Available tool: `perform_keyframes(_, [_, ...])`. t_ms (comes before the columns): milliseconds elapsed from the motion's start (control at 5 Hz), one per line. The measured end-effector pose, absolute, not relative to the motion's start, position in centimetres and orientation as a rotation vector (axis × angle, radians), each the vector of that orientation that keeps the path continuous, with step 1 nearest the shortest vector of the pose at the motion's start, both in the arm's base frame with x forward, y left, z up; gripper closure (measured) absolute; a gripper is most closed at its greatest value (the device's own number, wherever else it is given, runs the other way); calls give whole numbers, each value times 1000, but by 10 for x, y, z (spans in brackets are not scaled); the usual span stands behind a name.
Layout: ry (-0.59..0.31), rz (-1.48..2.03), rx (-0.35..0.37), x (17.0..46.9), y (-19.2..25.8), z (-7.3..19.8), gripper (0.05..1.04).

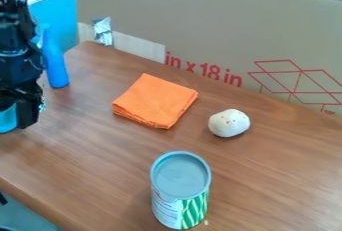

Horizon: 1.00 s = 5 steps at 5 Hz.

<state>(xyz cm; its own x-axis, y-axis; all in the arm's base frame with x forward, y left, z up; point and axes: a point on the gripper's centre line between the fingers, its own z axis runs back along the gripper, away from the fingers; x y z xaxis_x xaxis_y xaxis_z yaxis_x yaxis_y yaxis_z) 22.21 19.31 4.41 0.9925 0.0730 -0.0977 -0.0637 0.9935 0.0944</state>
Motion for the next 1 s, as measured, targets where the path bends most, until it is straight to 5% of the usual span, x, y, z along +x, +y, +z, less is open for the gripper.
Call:
perform_keyframes(400, [56,135,52,209,198,45,926])
perform_keyframes(600, [44,134,53,206,196,49,985])
perform_keyframes(1000, [-26,49,129,218,142,108,986])
